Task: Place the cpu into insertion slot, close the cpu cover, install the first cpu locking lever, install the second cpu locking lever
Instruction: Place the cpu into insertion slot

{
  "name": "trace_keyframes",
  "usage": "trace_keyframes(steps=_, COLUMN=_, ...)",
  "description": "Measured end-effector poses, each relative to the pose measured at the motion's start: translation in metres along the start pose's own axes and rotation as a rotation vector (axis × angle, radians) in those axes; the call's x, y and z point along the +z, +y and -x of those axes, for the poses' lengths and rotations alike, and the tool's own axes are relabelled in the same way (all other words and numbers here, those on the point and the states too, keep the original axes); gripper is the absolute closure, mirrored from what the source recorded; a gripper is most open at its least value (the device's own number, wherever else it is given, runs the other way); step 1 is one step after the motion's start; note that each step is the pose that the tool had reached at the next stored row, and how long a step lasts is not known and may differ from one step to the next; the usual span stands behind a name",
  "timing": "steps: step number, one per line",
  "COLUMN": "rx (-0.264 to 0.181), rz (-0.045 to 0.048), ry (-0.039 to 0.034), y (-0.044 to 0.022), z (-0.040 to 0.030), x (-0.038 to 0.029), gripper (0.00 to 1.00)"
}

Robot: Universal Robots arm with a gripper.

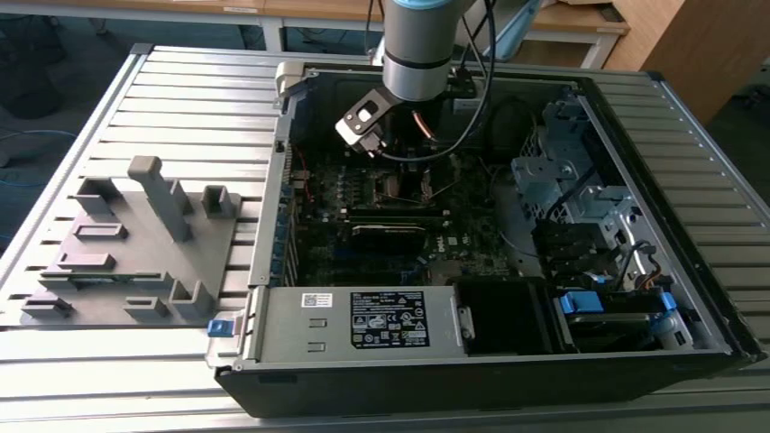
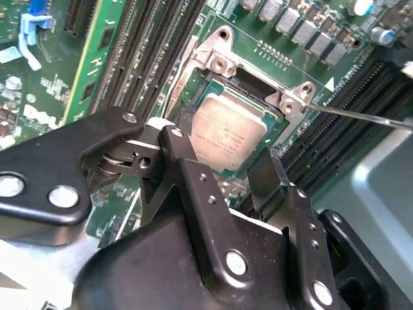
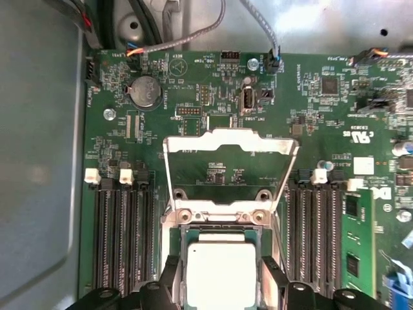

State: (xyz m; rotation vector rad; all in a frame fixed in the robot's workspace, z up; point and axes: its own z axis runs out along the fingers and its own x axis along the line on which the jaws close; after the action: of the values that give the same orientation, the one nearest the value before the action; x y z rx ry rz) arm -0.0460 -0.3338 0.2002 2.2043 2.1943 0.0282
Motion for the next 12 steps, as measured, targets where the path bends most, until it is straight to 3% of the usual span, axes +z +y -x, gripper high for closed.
trace_keyframes(steps=5, rx=0.000, rz=0.0000, ry=0.0000, y=0.0004, z=0.0001, x=-0.0121, gripper=0.39)
trace_keyframes(steps=12, rx=0.000, rz=0.0000, ry=0.0000, y=0.0005, z=0.0001, x=-0.0127, gripper=0.39)
